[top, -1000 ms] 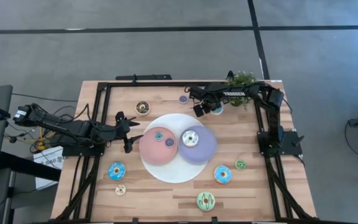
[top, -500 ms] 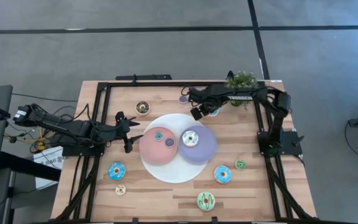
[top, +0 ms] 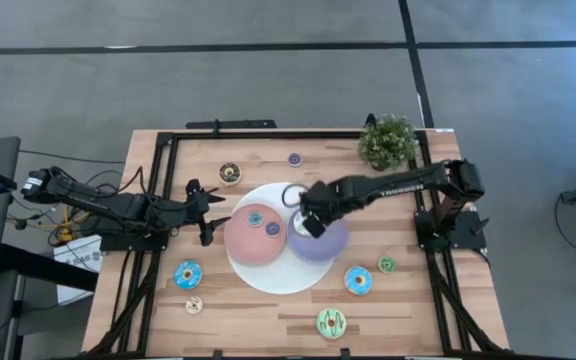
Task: Pick & Place donuts
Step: Put the top big blue donut on the violet plate
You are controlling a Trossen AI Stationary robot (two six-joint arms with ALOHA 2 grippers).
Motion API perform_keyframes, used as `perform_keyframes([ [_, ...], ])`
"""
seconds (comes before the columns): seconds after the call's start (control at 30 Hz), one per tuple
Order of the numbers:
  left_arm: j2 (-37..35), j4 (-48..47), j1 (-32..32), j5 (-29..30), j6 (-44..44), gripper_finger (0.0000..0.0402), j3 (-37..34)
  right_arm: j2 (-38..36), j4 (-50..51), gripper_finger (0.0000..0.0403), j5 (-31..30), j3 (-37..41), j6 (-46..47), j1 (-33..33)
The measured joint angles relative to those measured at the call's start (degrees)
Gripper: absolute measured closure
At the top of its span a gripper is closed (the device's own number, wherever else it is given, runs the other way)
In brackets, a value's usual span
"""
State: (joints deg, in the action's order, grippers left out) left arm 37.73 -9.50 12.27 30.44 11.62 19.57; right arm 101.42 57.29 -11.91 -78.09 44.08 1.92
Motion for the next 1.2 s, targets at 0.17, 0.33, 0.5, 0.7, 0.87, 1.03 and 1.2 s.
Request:
perform_keyframes([
  [0.17, 0.0, 0.0, 0.0, 0.0, 0.0, 0.0127, 0.0, 1.0, -0.3, 0.0321, -0.2, 1.4, 2.6, 3.7],
  [0.33, 0.0, 0.0, 0.0, 0.0, 0.0, 0.0127, 0.0, 1.0, -3.1, 0.0321, -0.2, 6.0, 5.9, 5.4],
  [0.5, 0.0, 0.0, 0.0, 0.1, 0.0, 0.0127, 0.0, 0.9, -5.7, 0.0321, -0.3, 6.2, 5.9, 5.5],
  [0.7, 0.0, 0.1, 0.0, 0.1, 0.3, 0.0127, 0.0, 0.9, -6.4, 0.0321, 0.2, 6.2, 5.6, 5.2],
  [0.87, 0.0, 0.1, 0.0, 0.2, 0.6, 0.0127, 0.0, 0.9, -6.4, 0.0321, 1.1, 6.2, 6.3, 5.2],
  [1.03, 0.0, 0.1, 0.0, 0.3, 0.6, 0.0127, 0.0, 1.0, -6.6, 0.0321, 1.1, 6.2, 6.5, 5.2],
  [1.2, 0.0, 0.0, 0.0, 0.0, 0.6, 0.0127, 0.0, 1.0, -6.8, 0.0321, 1.1, 6.2, 7.0, 5.1],
])
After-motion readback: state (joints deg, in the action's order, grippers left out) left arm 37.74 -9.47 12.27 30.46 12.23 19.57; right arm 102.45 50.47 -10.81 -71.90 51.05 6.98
